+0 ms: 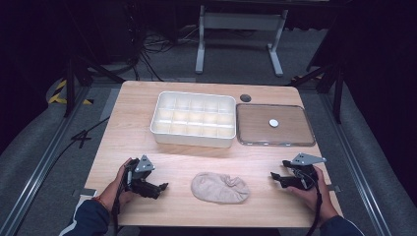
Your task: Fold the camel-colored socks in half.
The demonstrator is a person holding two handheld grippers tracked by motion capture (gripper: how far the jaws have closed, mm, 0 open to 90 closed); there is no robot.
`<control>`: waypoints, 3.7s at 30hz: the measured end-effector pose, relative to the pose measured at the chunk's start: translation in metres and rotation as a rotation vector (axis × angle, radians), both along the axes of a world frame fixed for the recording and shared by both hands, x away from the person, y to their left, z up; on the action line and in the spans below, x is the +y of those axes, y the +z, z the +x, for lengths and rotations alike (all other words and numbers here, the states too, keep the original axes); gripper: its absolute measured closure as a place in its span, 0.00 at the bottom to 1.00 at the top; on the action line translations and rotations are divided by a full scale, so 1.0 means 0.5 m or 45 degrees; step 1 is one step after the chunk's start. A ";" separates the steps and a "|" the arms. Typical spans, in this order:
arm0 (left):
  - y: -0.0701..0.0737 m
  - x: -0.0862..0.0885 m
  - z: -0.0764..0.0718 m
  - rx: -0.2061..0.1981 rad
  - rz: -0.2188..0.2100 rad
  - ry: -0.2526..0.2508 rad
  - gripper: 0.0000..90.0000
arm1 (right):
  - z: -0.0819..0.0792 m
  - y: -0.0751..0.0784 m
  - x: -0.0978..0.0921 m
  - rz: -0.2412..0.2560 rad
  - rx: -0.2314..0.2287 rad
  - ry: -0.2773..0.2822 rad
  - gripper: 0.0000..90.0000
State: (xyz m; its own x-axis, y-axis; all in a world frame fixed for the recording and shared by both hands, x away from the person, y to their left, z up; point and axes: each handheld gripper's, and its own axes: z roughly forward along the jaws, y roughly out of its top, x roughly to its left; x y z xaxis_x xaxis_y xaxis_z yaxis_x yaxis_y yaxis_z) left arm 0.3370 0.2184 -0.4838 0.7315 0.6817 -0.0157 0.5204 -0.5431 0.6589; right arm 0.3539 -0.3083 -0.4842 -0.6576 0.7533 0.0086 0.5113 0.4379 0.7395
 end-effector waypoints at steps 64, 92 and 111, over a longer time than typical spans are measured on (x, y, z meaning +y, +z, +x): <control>0.019 -0.165 -0.001 0.074 -0.212 -0.170 0.33 | -0.067 0.014 0.350 -0.024 -0.026 0.661 0.99; 0.023 -0.217 -0.008 0.086 -0.128 -0.294 0.90 | -0.058 0.026 0.362 -0.054 -0.058 0.611 0.99; 0.055 -0.216 -0.019 -0.001 -0.269 -0.323 0.90 | -0.027 0.021 0.407 -0.084 -0.038 0.580 0.99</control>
